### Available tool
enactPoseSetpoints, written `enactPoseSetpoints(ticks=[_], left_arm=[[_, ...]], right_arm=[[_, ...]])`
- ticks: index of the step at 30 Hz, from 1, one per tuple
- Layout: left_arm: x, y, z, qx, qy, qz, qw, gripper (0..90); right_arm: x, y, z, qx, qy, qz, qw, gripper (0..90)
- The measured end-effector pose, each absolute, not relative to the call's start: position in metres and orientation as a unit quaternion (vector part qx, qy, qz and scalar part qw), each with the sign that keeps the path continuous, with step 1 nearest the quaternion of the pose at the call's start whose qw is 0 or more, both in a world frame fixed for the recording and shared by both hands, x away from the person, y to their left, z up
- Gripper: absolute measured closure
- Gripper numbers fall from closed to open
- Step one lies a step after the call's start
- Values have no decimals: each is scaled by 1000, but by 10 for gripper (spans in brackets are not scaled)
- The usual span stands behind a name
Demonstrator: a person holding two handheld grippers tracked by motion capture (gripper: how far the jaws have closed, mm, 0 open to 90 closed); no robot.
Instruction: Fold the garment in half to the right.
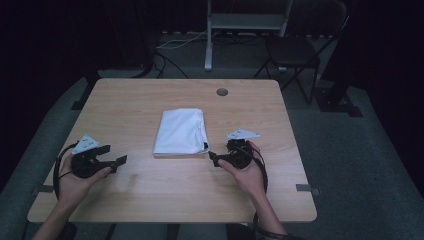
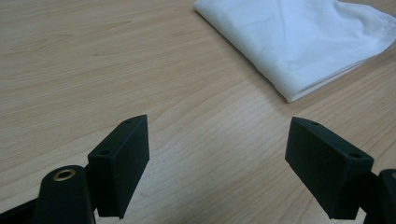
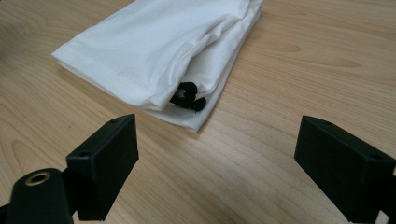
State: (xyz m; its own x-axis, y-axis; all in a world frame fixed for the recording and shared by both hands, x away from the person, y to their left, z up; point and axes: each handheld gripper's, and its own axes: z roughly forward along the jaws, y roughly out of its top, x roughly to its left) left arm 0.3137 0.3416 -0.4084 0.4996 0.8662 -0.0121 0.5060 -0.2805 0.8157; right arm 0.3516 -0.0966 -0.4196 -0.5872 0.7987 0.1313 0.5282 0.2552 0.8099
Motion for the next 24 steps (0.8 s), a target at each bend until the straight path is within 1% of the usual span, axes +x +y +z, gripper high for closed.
enactPoseSetpoints(ticks=[7, 12, 24], left_arm=[[310, 349, -408, 768, 448, 224, 400, 213], [307, 353, -405, 764, 449, 234, 399, 213], [300, 363, -402, 760, 451, 240, 402, 213]], right_arm=[[348, -102, -418, 427, 776, 436, 158, 130], [346, -108, -418, 429, 775, 435, 161, 130], [340, -120, -415, 434, 770, 436, 167, 130]])
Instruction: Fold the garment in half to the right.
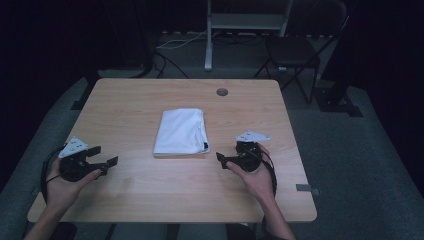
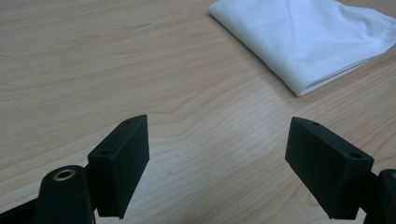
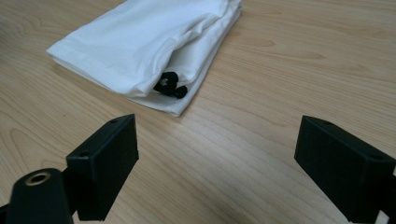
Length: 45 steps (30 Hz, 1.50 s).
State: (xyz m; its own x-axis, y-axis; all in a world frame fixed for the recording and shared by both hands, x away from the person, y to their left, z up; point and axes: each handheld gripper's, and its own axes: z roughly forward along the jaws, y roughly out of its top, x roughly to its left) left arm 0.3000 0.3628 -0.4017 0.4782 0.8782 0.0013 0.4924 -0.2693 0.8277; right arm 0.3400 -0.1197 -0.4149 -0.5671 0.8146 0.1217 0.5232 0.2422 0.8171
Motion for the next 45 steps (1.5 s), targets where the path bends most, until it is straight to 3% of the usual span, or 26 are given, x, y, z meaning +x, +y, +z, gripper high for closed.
enactPoseSetpoints(ticks=[45], left_arm=[[279, 414, -413, 728, 496, 248, 404, 213]], right_arm=[[311, -175, -419, 472, 740, 439, 192, 130]])
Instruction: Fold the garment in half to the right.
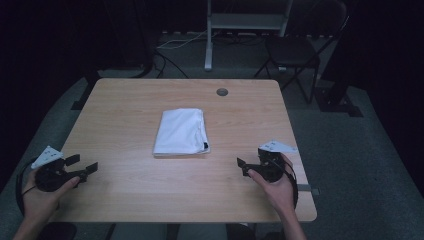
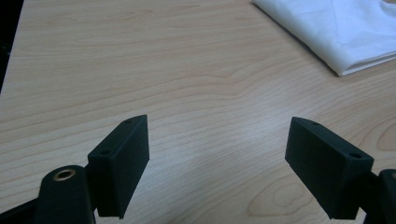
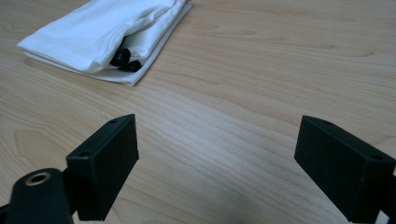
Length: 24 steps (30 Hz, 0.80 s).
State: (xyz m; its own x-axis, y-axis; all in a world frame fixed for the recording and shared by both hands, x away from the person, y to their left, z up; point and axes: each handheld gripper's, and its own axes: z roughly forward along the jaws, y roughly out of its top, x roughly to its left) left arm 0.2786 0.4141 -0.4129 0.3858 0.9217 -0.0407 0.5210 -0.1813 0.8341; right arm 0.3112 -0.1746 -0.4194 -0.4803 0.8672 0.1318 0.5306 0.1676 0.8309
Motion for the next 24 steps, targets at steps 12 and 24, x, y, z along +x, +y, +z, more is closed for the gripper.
enactPoseSetpoints(ticks=[12, 24], left_arm=[[279, 425, -417, 716, 510, 253, 404, 213], [283, 422, -422, 710, 512, 253, 411, 213]], right_arm=[[304, -194, -418, 488, 723, 444, 204, 130], [300, -204, -423, 500, 710, 449, 210, 130]])
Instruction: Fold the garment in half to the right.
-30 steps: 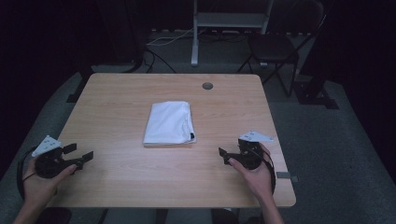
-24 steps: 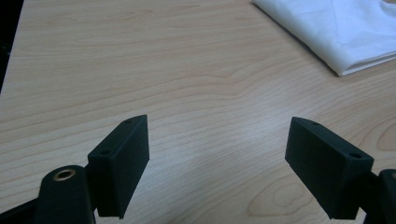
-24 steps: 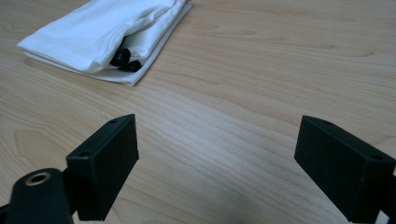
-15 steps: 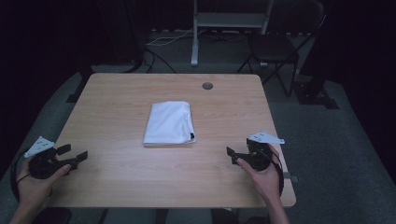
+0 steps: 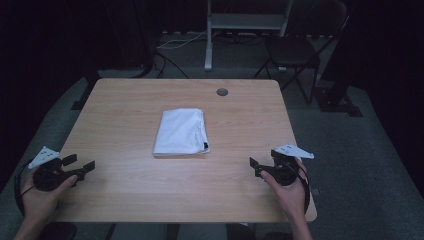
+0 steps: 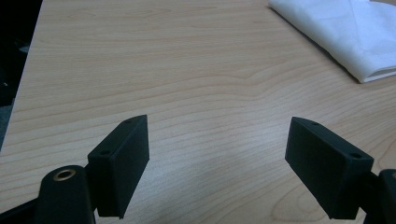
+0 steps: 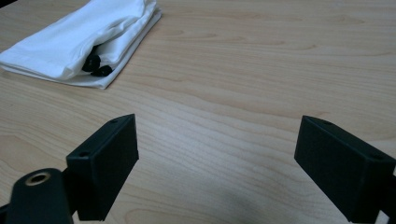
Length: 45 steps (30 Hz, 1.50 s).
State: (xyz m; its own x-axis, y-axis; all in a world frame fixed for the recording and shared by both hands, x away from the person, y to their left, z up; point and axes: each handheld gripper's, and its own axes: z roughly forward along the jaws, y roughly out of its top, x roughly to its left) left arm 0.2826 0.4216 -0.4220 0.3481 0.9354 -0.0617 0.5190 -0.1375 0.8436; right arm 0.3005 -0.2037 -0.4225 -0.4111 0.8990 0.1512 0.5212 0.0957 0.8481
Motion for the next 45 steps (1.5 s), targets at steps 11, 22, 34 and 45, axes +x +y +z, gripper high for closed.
enactPoseSetpoints(ticks=[11, 22, 34, 45], left_arm=[[284, 421, -427, 707, 509, 253, 420, 213], [284, 418, -431, 714, 501, 259, 416, 213], [286, 418, -436, 717, 499, 259, 413, 213], [287, 418, -438, 718, 499, 255, 413, 213]], right_arm=[[299, -200, -430, 497, 715, 440, 218, 130], [298, -200, -434, 496, 716, 437, 224, 130], [297, -197, -438, 490, 724, 430, 227, 130], [298, -196, -442, 487, 731, 420, 229, 130]])
